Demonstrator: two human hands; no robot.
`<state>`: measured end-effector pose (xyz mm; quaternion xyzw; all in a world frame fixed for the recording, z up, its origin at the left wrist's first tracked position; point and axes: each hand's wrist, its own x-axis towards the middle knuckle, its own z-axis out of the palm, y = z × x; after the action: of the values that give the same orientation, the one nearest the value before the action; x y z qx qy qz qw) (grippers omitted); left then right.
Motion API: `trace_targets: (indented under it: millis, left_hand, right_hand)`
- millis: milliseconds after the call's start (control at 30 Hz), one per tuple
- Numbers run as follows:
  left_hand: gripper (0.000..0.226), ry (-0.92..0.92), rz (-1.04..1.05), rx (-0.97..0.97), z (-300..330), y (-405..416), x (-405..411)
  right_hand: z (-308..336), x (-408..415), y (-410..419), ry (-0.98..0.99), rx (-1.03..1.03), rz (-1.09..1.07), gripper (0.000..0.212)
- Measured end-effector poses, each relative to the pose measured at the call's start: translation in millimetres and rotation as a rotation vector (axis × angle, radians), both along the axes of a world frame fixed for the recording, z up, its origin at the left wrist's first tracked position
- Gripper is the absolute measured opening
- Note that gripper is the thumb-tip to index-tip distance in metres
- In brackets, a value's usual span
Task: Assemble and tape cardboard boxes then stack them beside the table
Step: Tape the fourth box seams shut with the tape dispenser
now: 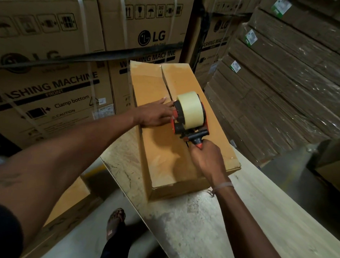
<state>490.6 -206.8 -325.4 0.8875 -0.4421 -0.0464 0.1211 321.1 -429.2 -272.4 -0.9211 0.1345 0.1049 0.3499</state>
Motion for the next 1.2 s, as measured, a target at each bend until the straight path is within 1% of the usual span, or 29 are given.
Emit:
trace_targets:
  millis: [67, 133, 267, 400, 500, 567, 667, 833, 933, 967, 1133, 1200]
  left_hand:
    - [0.035, 0.025, 0.042, -0.026, 7, -3, -7]
    - [0.036, 0.044, 0.063, -0.006, 5, -4, -4]
    - [0.053, 0.021, 0.060, 0.001, -9, 0, 5]
    - [0.057, -0.027, 0.045, 0.020, -11, 0, 6]
    - [0.062, -0.077, 0.025, 0.047, -10, -3, -3]
    - [0.059, -0.055, -0.049, 0.038, -12, -10, -17]
    - [0.053, -0.007, -0.169, 0.013, -16, -23, -44]
    - [0.044, -0.002, -0.166, -0.058, -16, -26, -55]
    - [0.029, -0.027, -0.149, -0.142, -10, -28, -59]
    - [0.029, -0.036, -0.142, -0.145, -8, -28, -60]
    - [0.047, -0.008, -0.134, -0.075, -9, -27, -59]
    - [0.049, -0.014, -0.135, -0.056, -10, -26, -59]
  right_hand:
    - [1, -4, -2, 0.005, -0.004, 0.011, 0.020]
    - [2, -11, -7, 0.012, 0.008, 0.015, 0.021]
    - [6, -40, -20, 0.029, 0.031, -0.005, 0.021]
    - [4, -80, -30, 0.012, 0.038, -0.005, 0.019]
    - [-4, -90, -30, 0.012, 0.109, -0.029, 0.014]
    - [-7, -90, -26, -0.004, 0.143, -0.042, 0.016]
    - [-11, -89, -24, -0.039, 0.140, -0.056, 0.022]
    - [-14, -88, -25, -0.054, 0.127, -0.049, 0.022]
    - [-12, -91, -28, -0.061, 0.123, -0.042, 0.019]
    - [-10, -93, -30, -0.059, 0.122, -0.040, 0.020]
    - [-8, -122, -47, -0.032, 0.126, -0.067, 0.029]
    - [-10, -136, -54, -0.031, 0.145, -0.071, 0.031]
